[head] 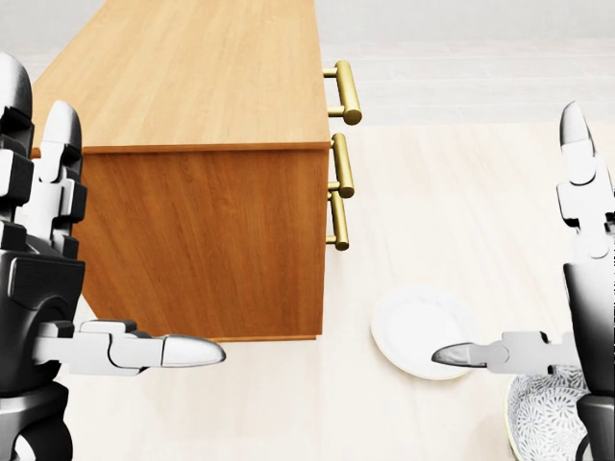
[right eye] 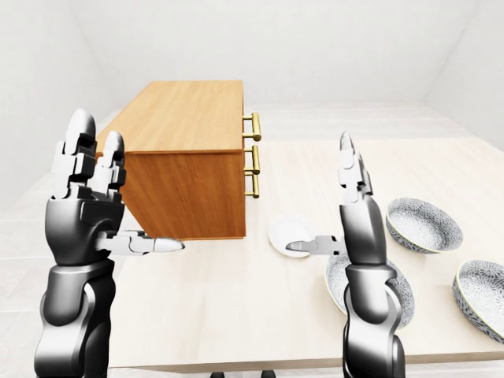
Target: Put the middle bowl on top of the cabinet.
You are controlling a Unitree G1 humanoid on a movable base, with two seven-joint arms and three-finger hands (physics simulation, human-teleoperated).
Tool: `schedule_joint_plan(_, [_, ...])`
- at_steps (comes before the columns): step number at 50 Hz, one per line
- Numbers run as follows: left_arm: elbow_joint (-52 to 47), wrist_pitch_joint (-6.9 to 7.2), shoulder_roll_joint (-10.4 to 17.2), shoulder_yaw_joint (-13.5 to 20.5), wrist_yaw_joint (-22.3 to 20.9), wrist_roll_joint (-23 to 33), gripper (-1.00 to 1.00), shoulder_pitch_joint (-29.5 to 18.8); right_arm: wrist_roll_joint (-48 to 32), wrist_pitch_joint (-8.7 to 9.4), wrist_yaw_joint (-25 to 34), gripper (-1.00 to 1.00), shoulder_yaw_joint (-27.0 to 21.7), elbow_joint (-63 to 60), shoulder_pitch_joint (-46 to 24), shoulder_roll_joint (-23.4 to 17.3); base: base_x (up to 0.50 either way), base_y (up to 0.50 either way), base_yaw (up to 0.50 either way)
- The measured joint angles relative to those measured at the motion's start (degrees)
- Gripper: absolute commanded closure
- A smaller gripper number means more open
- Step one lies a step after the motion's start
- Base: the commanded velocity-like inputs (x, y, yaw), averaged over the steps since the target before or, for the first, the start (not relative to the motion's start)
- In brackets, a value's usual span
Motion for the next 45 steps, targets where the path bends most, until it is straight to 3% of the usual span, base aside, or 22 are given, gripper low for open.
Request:
schedule_joint_plan(29, [1.4, 0.0, -0.1, -0.4, -0.5, 0.0, -1.0, 0.4, -15.9, 0.0, 6.6, -1.0, 1.0, -3.2, -3.4, -2.0, 0.0, 0.0, 0.0])
schedule_joint_plan(45, [1.8, 0.0, -0.3, -1.0, -0.5, 0.4, -1.0, 0.8, -24.1, 0.0, 6.8, -1.0, 0.3, -0.8, -2.4, -2.3, 0.0, 0.0, 0.0])
